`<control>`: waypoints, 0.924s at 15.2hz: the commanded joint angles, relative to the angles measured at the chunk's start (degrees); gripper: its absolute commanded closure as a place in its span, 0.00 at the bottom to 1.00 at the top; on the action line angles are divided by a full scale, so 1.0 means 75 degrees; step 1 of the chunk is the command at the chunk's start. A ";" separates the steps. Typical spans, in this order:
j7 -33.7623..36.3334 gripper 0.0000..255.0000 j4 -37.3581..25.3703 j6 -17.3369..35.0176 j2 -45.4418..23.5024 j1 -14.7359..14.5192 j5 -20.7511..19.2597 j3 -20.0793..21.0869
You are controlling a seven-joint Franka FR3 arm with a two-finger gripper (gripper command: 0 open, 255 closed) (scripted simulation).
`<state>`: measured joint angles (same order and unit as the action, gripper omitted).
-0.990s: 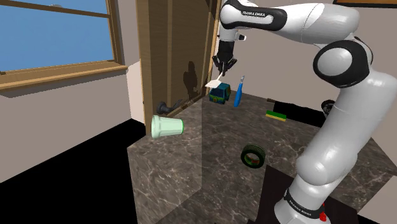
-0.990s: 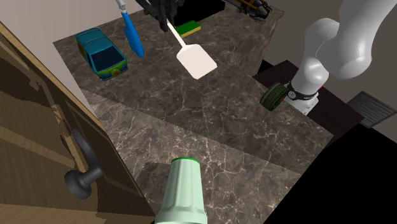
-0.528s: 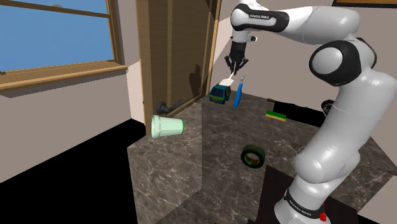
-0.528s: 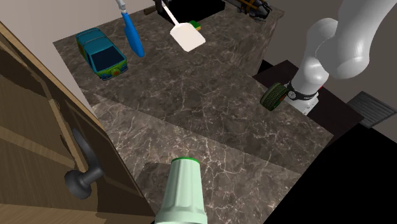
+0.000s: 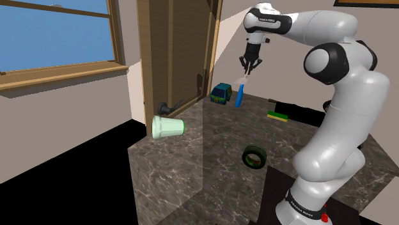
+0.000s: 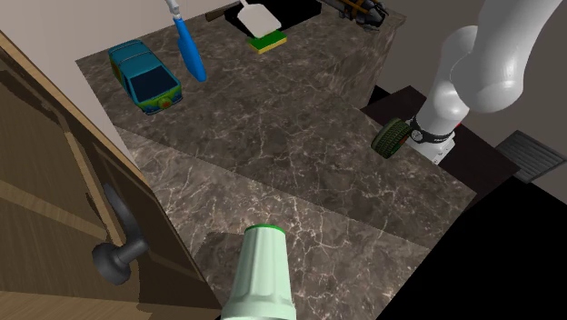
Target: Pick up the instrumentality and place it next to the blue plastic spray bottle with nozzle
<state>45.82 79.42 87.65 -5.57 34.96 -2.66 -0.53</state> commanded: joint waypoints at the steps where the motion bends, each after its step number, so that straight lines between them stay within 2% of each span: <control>1: -0.0343 1.00 -0.0295 -0.0086 -0.0193 0.0185 0.0036 -0.0146; 6: -0.1192 1.00 -0.1298 -0.0313 -0.0938 0.0706 0.0175 -0.0493; 11: -0.1949 1.00 -0.2775 -0.0749 -0.1959 0.1274 0.0379 -0.0747; 14: -0.1929 1.00 -0.2082 -0.0297 -0.1718 0.1248 0.0351 -0.0740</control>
<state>31.50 62.67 84.51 -18.71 44.25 -0.03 -6.05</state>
